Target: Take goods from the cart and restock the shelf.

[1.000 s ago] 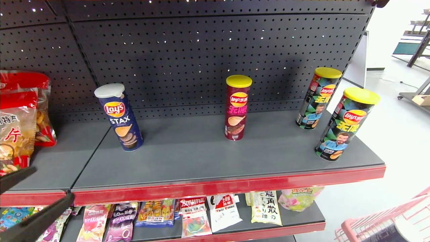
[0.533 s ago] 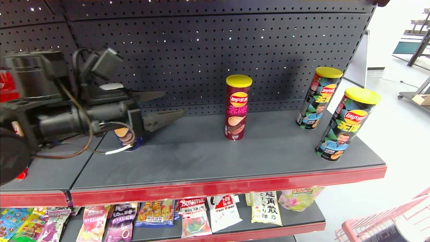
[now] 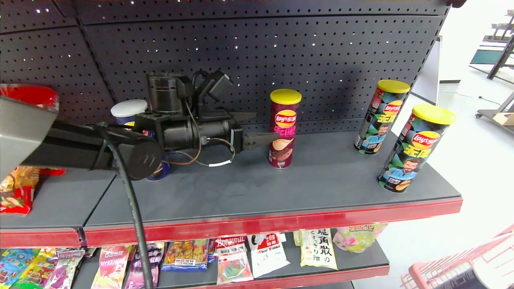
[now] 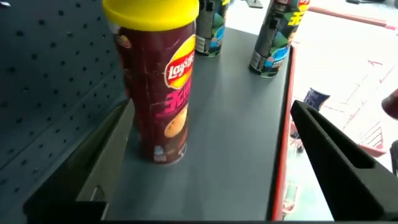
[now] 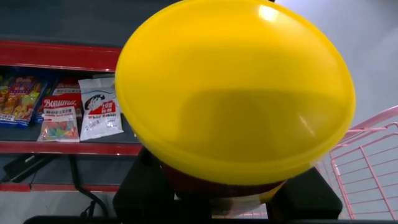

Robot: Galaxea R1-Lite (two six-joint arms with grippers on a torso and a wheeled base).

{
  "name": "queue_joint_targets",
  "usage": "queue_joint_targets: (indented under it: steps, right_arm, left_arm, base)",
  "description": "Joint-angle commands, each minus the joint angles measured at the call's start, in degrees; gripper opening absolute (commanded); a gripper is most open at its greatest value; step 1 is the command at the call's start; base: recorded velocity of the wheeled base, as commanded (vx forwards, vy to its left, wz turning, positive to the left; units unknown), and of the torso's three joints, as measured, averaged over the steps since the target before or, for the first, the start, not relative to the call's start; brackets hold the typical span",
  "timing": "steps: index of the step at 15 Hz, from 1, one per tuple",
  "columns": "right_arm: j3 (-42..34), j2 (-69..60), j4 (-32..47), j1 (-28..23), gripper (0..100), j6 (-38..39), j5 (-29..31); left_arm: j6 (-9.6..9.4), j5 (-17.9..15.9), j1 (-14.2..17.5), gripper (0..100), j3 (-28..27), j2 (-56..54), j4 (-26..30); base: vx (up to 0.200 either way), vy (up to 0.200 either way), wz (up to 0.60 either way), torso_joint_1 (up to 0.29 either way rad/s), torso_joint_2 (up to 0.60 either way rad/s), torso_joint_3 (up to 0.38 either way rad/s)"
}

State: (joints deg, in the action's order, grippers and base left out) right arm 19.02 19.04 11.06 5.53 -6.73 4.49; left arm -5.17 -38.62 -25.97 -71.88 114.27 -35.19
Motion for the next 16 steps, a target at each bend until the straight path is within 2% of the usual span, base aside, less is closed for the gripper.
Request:
queue_joint_targets:
  steps: [1,7,16]
  right_arm:
    - [-0.03,-0.15,0.02,-0.17,0,-0.04,0.08]
    - [0.14,-0.23,0.02,-0.26,0,-0.04,0.08]
    - [0.05,-0.58,0.02,-0.26,0,-0.04,0.17]
  left_arm:
    - [-0.19,0.65,-0.23,100,-2.83,4.03,-0.05]
    - [-1.60,2.58,0.13,100,-7.84,8.60,-0.14]
    - [-1.25,2.67,-0.58,100,-19.53,15.63,0.48]
  base:
    - [0.000,0.000,0.00,0.000,0.00,0.000]
    - [0.000,0.000,0.00,0.000,0.00,0.000]
    - [0.000,0.000,0.00,0.000,0.00,0.000]
